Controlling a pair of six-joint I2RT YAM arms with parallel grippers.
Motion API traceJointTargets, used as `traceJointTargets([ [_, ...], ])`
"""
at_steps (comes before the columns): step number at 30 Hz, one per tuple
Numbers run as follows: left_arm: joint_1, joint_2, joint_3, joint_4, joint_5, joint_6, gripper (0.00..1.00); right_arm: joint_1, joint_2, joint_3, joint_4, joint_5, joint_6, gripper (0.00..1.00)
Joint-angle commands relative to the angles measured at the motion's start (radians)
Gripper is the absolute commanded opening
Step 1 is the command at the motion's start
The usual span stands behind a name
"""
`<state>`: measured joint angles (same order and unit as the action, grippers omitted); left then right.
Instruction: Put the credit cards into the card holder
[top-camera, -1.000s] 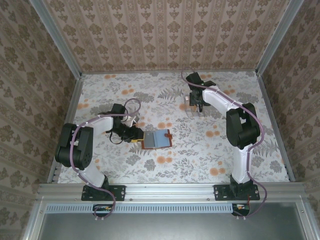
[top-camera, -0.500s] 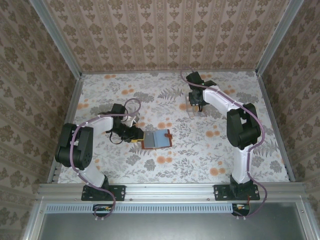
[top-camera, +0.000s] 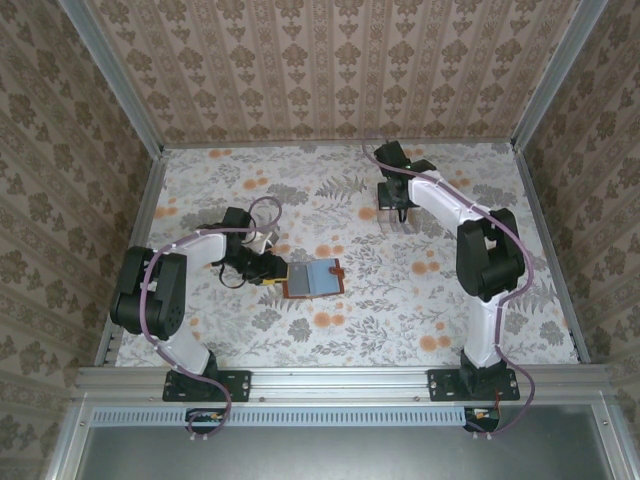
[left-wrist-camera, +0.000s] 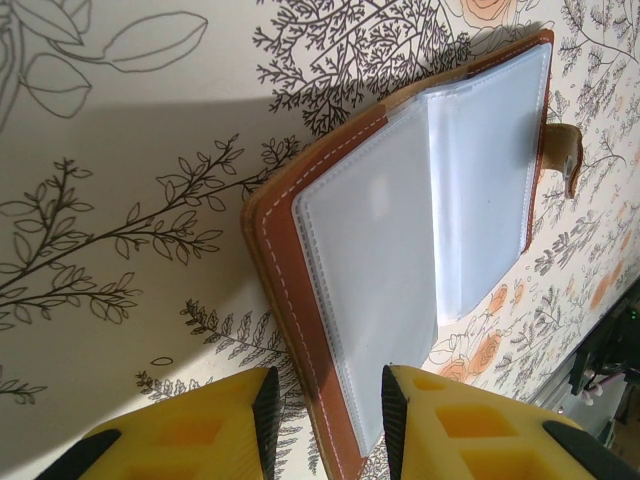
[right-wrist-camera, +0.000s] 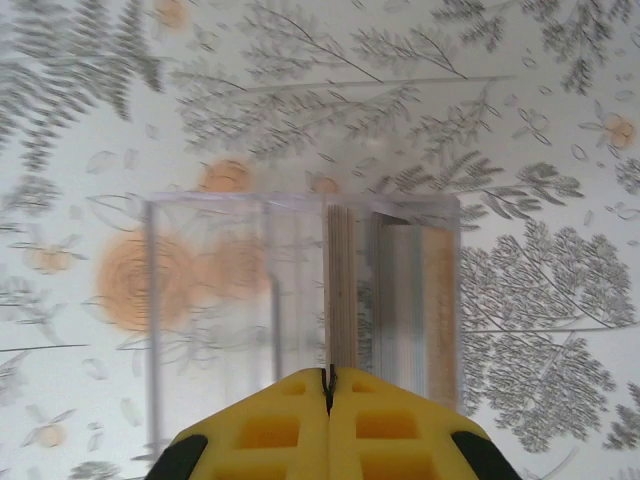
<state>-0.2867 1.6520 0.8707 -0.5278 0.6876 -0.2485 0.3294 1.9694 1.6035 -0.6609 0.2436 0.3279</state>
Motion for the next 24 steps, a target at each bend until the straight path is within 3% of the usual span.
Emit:
traceJointTargets([
  [1, 0.000, 0.006, 0.013, -0.017, 0.019, 0.026, 0.35, -0.007, -0.132, -0.075, 0.094, -0.122, -0.001, 0.03],
  [8, 0.014, -0.007, 0.001, 0.008, 0.021, 0.006, 0.36, 0.009, -0.335, -0.235, 0.150, -0.311, 0.062, 0.00],
  [13, 0.020, -0.021, -0.013, 0.039, 0.043, 0.005, 0.36, 0.036, -0.426, -0.399, 0.301, -0.723, 0.116, 0.00],
  [16, 0.021, -0.018, -0.019, 0.053, 0.061, 0.005, 0.36, 0.081, -0.417, -0.489, 0.387, -0.877, 0.247, 0.00],
  [24, 0.020, 0.023, -0.027, 0.060, 0.087, 0.003, 0.32, 0.215, -0.326, -0.618, 0.541, -1.009, 0.316, 0.00],
])
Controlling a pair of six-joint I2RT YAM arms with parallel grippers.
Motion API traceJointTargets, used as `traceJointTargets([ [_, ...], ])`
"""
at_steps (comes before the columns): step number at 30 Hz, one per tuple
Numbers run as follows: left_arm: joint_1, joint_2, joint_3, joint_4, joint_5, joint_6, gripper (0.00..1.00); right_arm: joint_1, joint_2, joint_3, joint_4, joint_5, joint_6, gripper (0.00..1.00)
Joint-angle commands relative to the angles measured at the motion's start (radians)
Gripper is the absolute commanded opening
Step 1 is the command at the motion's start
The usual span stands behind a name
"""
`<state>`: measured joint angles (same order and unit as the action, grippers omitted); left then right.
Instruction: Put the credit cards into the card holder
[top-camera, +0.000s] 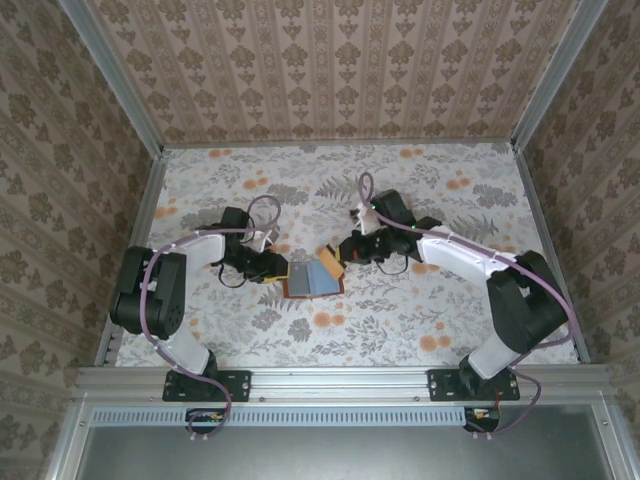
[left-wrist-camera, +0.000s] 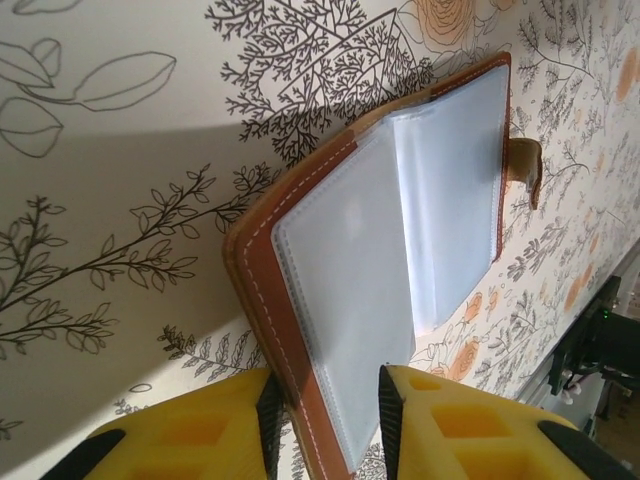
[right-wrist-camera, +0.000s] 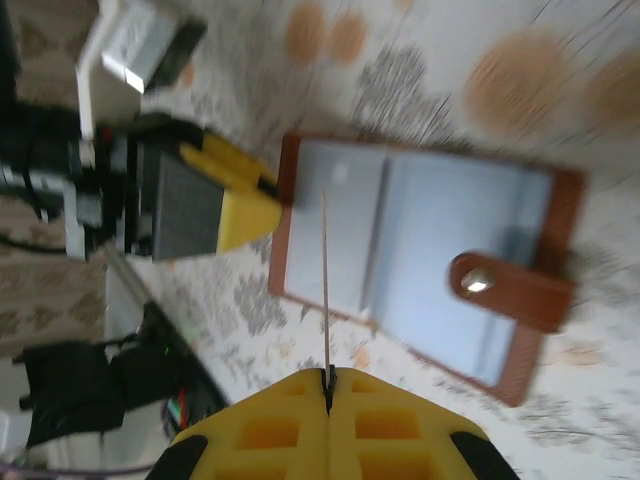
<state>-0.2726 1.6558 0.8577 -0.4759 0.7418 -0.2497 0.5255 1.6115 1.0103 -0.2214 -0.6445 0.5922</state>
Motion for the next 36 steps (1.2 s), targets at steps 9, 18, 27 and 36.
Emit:
traceJointTargets([
  [9, 0.006, 0.043, -0.013, -0.006, -0.041, 0.015, 0.13, 0.032, 0.180, -0.062, 0.154, -0.150, -0.017, 0.00],
  [18, 0.006, 0.055, -0.003, -0.040, -0.149, 0.023, 0.08, 0.009, 0.263, -0.043, 0.253, -0.160, 0.000, 0.00],
  [27, 0.003, 0.065, -0.005, -0.046, -0.175, 0.023, 0.07, 0.001, 0.313, -0.022, 0.303, -0.155, 0.020, 0.00],
  [36, 0.000, 0.087, -0.029, 0.003, -0.153, -0.023, 0.04, 0.001, 0.334, -0.036, 0.428, -0.065, 0.118, 0.00],
])
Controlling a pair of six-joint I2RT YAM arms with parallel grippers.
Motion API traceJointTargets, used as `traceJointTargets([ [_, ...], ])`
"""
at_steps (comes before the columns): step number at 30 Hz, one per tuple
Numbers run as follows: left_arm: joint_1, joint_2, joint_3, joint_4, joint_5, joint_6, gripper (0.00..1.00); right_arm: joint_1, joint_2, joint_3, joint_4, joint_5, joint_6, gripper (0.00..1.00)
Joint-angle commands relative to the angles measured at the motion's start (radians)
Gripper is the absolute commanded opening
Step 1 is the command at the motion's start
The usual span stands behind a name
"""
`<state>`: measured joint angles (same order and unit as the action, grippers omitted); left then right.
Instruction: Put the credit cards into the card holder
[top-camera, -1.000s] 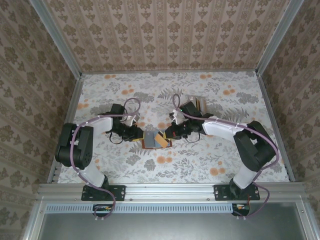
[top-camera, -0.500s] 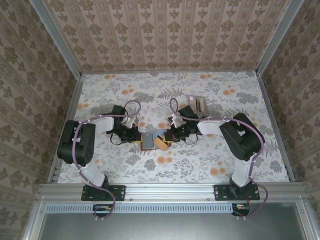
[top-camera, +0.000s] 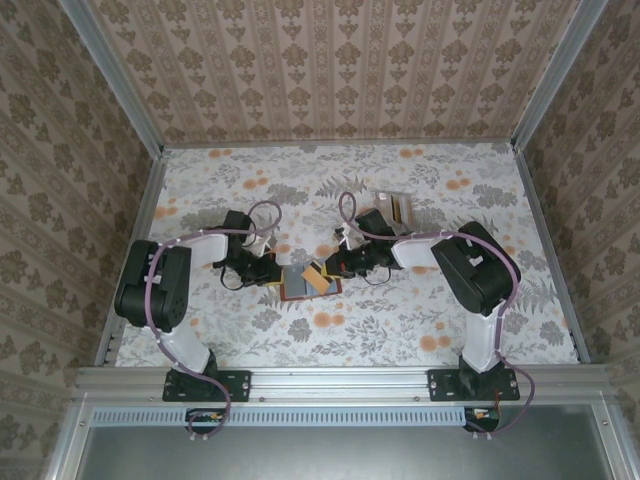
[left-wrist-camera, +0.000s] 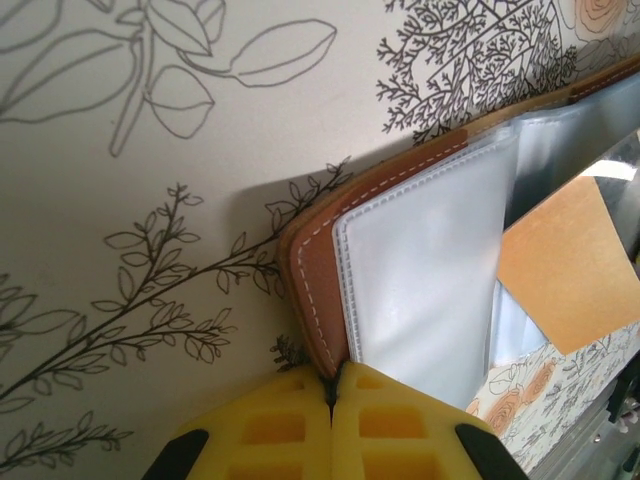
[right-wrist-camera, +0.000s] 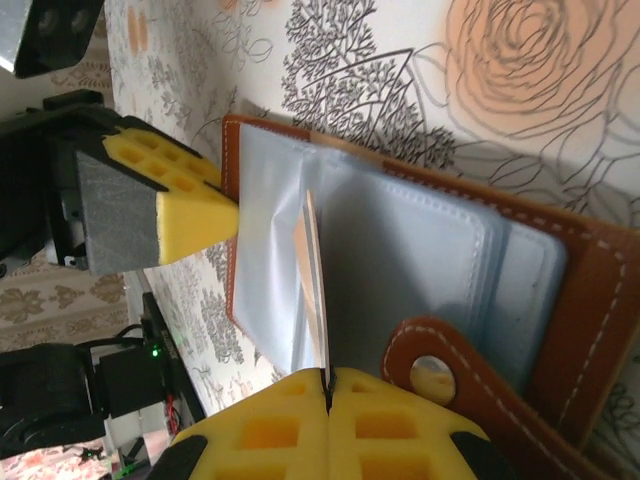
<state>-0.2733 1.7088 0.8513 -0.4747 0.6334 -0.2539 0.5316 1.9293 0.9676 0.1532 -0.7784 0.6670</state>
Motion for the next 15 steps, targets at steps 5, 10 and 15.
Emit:
traceJointTargets([
  [5, 0.001, 0.032, -0.022, -0.002, -0.053, -0.020, 0.03, -0.004, 0.017, -0.018, 0.088, 0.100, 0.075, 0.00],
  [10, 0.002, 0.020, -0.022, -0.014, -0.060, -0.017, 0.03, -0.003, -0.009, -0.033, 0.067, 0.103, 0.066, 0.00],
  [15, 0.002, 0.020, -0.027, -0.015, -0.066, -0.021, 0.01, 0.008, -0.061, -0.064, 0.011, 0.128, 0.047, 0.00],
])
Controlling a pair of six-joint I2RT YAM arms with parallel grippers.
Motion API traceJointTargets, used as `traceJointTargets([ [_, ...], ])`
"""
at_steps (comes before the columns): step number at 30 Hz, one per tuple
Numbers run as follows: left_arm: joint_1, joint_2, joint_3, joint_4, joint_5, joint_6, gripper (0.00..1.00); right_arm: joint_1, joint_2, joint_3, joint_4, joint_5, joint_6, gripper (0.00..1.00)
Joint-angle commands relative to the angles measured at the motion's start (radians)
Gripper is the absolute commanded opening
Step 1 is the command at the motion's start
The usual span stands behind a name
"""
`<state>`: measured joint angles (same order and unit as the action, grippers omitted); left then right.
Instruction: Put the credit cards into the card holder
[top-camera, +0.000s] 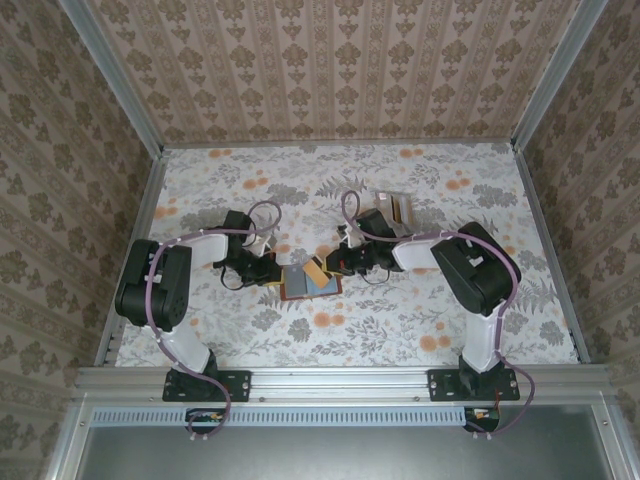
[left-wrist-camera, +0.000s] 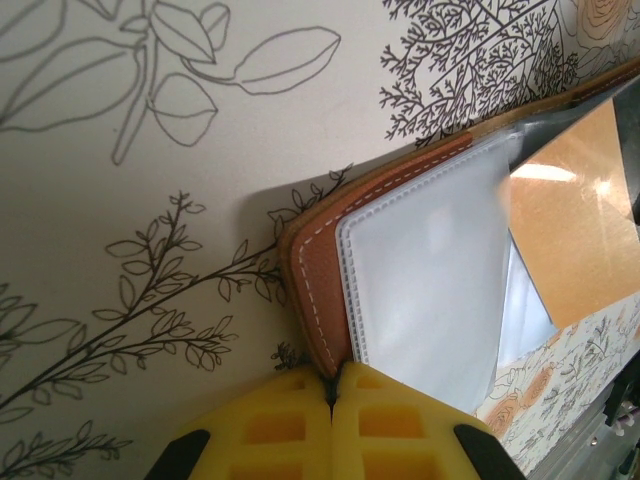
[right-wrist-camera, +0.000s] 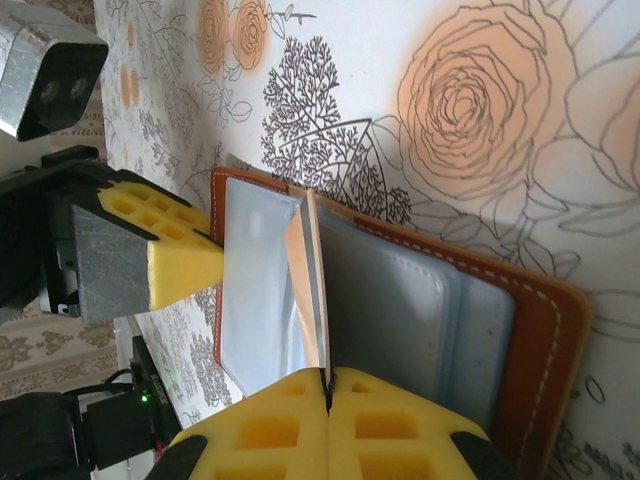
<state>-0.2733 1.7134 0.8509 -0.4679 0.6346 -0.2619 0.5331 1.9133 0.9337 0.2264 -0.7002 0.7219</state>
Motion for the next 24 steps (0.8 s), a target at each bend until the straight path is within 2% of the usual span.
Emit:
traceJointTargets([
  [1, 0.002, 0.019, -0.027, -0.020, -0.073, -0.016, 0.00, 0.010, -0.049, -0.037, -0.065, 0.050, -0.008, 0.00],
  [9, 0.000, 0.022, -0.023, -0.017, -0.064, -0.019, 0.00, 0.072, 0.015, 0.011, -0.045, 0.066, 0.023, 0.00],
  [18, -0.009, 0.012, -0.034, -0.021, -0.061, -0.023, 0.00, 0.079, 0.014, -0.087, 0.194, 0.176, 0.210, 0.00],
  [24, -0.023, 0.010, -0.041, -0.020, -0.059, -0.028, 0.00, 0.081, 0.030, -0.137, 0.285, 0.206, 0.260, 0.01],
])
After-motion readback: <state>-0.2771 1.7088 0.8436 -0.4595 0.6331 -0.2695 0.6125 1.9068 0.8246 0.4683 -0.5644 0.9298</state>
